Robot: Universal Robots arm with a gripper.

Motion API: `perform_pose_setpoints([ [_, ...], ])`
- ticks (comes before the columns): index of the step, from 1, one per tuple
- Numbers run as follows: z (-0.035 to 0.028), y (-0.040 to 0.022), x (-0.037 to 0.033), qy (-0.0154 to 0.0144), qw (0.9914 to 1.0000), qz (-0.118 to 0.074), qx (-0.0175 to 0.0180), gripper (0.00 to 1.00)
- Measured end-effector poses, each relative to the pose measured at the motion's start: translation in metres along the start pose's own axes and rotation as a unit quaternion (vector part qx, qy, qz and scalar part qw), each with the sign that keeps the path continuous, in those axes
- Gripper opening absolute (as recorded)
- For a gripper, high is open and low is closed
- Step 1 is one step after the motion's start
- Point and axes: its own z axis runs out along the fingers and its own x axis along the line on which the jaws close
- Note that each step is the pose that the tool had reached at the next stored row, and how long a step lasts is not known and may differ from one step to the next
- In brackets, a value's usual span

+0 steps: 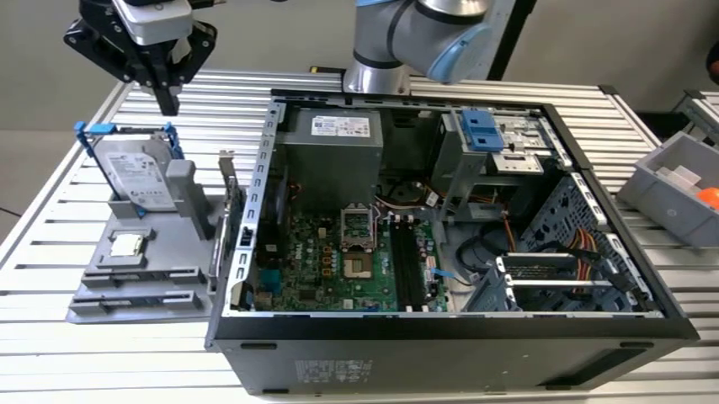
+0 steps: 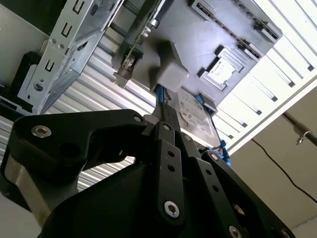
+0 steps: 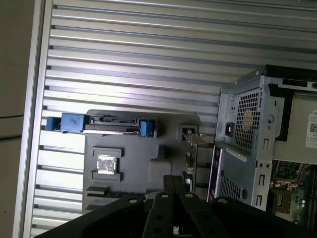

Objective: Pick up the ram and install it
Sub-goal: 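Reach for the ram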

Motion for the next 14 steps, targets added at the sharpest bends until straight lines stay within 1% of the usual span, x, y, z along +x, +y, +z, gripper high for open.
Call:
perform_pose_setpoints([
  [14, 0.0002, 0.0008, 0.0087, 0.001, 1.0, 0.0, -0.0001, 0.0],
])
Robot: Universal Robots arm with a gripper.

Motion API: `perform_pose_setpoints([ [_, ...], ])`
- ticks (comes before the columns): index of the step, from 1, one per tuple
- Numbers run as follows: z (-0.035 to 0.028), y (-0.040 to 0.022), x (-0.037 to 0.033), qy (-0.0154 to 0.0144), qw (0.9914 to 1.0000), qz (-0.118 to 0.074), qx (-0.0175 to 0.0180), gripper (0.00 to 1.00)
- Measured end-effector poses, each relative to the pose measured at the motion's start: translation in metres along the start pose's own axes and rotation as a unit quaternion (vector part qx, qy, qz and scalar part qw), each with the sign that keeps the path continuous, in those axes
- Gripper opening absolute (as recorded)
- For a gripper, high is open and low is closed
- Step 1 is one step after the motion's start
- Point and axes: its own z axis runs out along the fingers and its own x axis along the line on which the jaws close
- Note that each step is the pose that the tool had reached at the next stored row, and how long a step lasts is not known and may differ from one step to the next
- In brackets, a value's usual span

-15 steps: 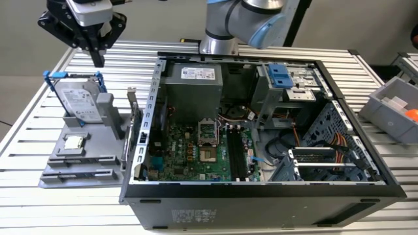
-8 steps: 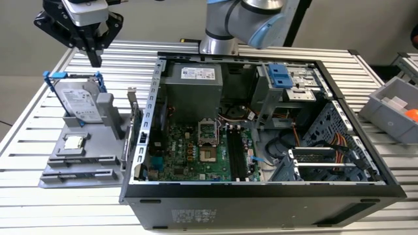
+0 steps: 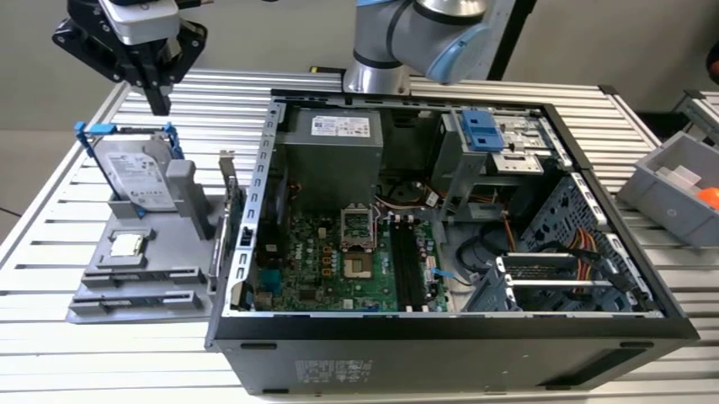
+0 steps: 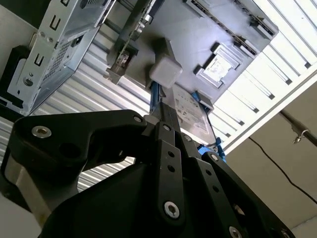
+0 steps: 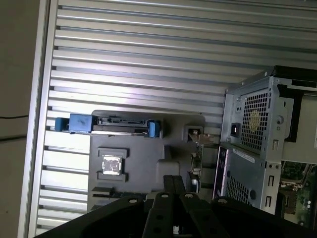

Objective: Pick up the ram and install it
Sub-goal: 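Reach for the ram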

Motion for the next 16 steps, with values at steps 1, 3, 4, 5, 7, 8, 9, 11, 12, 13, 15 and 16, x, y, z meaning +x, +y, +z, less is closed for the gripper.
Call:
perform_pose_setpoints([
  [1, 0.0, 0.0, 0.0005, 0.0001, 1.0, 0.0, 0.0, 0.0],
  [3, 0.0, 0.0001, 0.0014, 0.0004, 1.0, 0.0, 0.0, 0.0],
  [4, 0.0001, 0.0002, 0.0019, 0.0005, 1.0, 0.0, 0.0, 0.0],
  [5, 0.0001, 0.0002, 0.0024, 0.0006, 1.0, 0.0, 0.0, 0.0],
  [7, 0.0001, 0.0003, 0.0034, 0.0008, 1.0, 0.0, -0.0001, 0.0],
  [8, 0.0001, 0.0004, 0.0039, 0.001, 1.0, 0.0, -0.0001, 0.0],
  [9, 0.0001, 0.0004, 0.0043, 0.0011, 1.0, 0.0, -0.0001, 0.0],
  [11, 0.0002, 0.0005, 0.0054, 0.0013, 1.0, 0.0, -0.0002, 0.0],
  [12, 0.0001, 0.0005, 0.0058, 0.0015, 1.0, 0.0, -0.0001, 0.0],
  [13, 0.0002, 0.0005, 0.0062, 0.0016, 1.0, 0.0, -0.0001, 0.0],
  [15, 0.0002, 0.0006, 0.0071, 0.0018, 1.0, 0.0, -0.0002, 0.0],
  [16, 0.0002, 0.0007, 0.0076, 0.0019, 1.0, 0.0, -0.0002, 0.0],
])
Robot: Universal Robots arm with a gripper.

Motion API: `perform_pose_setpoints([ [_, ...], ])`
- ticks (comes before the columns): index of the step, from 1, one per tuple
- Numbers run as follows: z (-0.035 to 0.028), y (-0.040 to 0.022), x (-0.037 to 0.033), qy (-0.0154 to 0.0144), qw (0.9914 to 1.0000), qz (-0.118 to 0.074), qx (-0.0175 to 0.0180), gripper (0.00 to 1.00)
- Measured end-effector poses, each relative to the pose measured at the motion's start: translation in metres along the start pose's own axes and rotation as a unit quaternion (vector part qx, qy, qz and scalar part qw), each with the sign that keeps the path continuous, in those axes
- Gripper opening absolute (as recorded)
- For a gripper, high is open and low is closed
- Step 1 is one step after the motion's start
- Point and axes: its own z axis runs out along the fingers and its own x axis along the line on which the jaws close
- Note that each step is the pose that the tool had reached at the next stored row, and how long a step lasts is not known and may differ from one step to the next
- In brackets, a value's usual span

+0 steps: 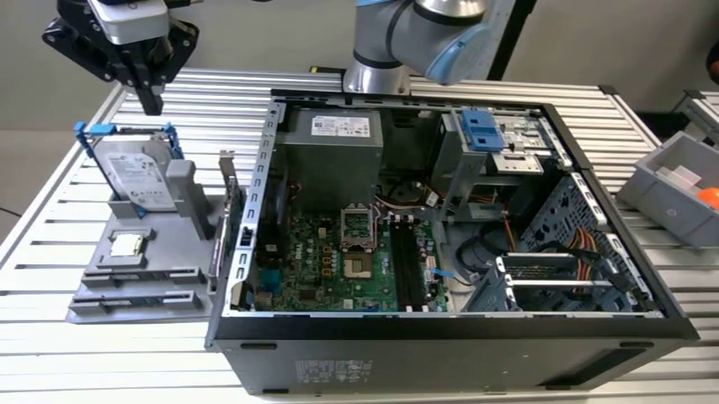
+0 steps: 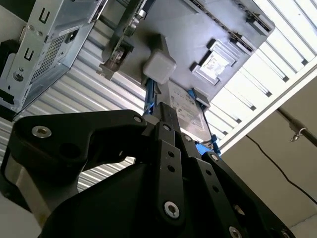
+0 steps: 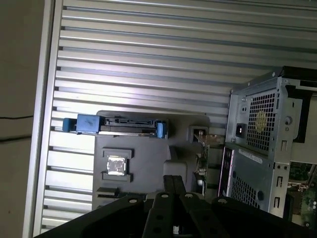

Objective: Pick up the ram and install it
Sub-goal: 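Reach for the ram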

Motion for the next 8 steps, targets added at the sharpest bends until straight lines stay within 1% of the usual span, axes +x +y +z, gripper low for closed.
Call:
perform_pose_setpoints([
  [8, 0.0001, 0.0003, 0.0034, 0.0008, 1.0, 0.0, -0.0001, 0.0],
])
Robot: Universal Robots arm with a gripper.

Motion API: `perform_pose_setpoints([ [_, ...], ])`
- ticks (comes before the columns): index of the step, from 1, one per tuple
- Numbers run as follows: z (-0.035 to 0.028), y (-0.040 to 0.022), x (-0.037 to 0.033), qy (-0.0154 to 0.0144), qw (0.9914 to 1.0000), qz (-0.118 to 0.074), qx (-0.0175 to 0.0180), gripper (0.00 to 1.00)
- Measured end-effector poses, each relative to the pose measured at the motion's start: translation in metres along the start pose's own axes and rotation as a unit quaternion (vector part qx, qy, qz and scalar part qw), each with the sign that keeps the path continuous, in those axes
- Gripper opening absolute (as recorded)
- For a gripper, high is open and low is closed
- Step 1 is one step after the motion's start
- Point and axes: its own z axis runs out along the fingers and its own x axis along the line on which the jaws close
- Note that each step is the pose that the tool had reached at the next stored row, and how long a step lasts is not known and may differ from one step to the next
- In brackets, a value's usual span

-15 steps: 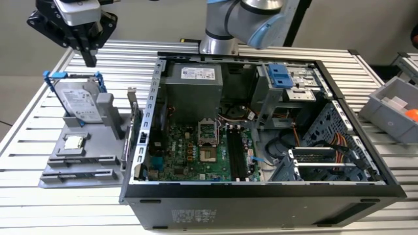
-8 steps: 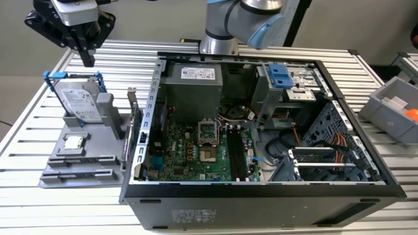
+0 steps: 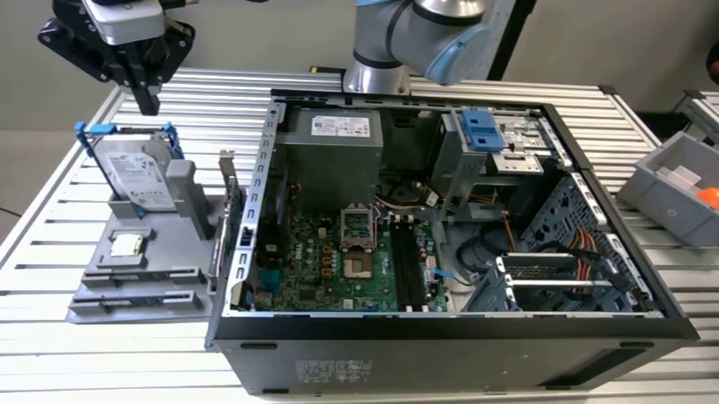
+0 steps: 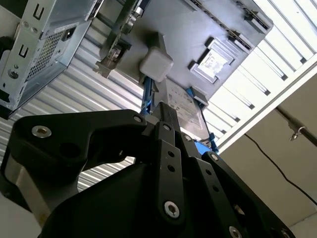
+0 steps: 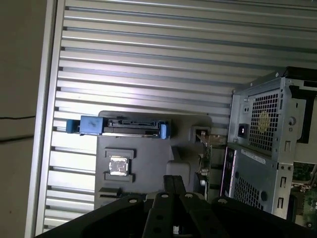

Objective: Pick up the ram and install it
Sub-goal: 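Reach for the ram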

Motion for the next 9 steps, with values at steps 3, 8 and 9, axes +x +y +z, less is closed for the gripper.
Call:
perform_pose_setpoints([
  [3, 0.0001, 0.0001, 0.0013, 0.0002, 1.0, 0.0, 0.0, 0.0],
  [8, 0.0001, 0.0004, 0.004, 0.0006, 1.0, 0.0, 0.0, 0.0],
  [9, 0.0001, 0.0004, 0.0045, 0.0006, 1.0, 0.0, 0.0, 0.0],
])
